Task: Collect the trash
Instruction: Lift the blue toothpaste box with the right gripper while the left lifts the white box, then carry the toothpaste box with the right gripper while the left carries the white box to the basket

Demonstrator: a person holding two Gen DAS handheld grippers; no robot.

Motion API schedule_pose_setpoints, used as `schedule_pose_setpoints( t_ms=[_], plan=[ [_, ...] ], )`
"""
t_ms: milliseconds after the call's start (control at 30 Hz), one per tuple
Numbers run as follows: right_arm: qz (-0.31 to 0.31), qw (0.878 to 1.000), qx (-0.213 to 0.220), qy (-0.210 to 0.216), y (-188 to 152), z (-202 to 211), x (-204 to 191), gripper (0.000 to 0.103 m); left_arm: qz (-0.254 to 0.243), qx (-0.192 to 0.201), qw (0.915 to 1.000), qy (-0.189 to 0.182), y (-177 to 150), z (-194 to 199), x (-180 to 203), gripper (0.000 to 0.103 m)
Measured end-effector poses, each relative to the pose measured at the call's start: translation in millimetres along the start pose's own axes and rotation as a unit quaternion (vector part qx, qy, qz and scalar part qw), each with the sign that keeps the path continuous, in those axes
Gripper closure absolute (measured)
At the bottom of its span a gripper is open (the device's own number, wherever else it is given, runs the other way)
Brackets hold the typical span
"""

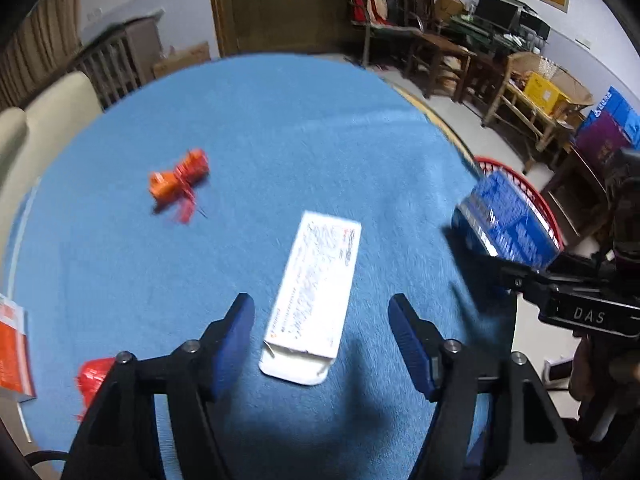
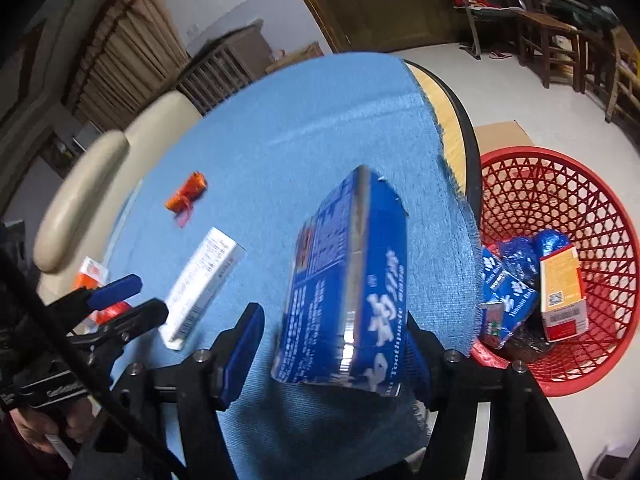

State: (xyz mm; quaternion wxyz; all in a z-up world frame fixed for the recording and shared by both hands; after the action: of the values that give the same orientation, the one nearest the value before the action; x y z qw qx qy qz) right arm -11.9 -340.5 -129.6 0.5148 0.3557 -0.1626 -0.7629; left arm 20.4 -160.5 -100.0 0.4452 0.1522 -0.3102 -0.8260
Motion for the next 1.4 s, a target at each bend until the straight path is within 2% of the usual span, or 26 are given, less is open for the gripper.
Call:
schedule_pose_setpoints(
  t_ms=[133,400,433,500,567,700,800,1067,1233,1400],
  plan=[
    [0.032,0.999,0.004,-0.027,-0.6,2.2,-1.7,0.034,-0.001,-0.028,0.9996,-0.007,-11.0,-19.3,0.1,0.033],
    [0.096,0.993,0.014,-0.068,-3.3,8.2,-8.2,0.034,0.011,-0.024,0.9996,-0.009,-7.1,-36.4,-1.5,0.034],
    [0.102,0.992,0.011,-0.072,-4.4,6.4,-9.5,0.034,0.013,-0.025,0.9995,-0.012,-7.6,-38.4,-1.3,0.036],
    [0.109,0.991,0.005,-0.079,-5.7,2.7,-10.5,0.034,0.011,-0.025,0.9995,-0.013,-7.9,-41.0,-0.4,0.047],
    [0.11,0.99,0.003,-0.084,-7.0,-1.1,-10.3,0.034,0.002,-0.018,0.9998,-0.011,-6.8,-41.8,0.6,0.052],
    [0.11,0.991,0.012,-0.08,-6.8,1.6,-6.6,0.035,0.011,-0.011,0.9997,-0.016,-5.1,-43.1,-4.6,0.052],
    [0.104,0.992,0.013,-0.076,-5.9,1.0,-3.1,0.041,0.018,-0.008,0.9997,-0.017,-5.8,-42.1,-7.3,0.052],
    [0.077,0.996,0.035,-0.042,1.2,12.5,1.8,0.042,0.03,0.007,0.9995,-0.004,-1.1,-25.5,-17.3,0.054],
    [0.05,0.998,0.047,-0.008,2.3,21.7,4.7,0.042,0.017,0.022,0.9996,-0.01,7.4,-11.6,-3.8,0.054],
    [0.025,0.998,0.058,0.003,1.8,32.0,15.7,0.042,0.007,0.029,0.9994,-0.02,13.0,-4.3,15.1,0.054]
  ],
)
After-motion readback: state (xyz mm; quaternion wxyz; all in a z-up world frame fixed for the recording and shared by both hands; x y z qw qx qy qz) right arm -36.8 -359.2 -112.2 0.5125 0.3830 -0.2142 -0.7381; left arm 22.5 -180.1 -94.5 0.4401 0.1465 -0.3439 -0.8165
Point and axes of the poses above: each gripper's, at about its wrist camera, not at the fingertips, and z roughly against the way its jaws point, x to its right, y to its top, the point moved 5 cm from there along -z, roughly the way its jaws point, and after that the axes turned 10 degrees about x, right-handed, at the moved point
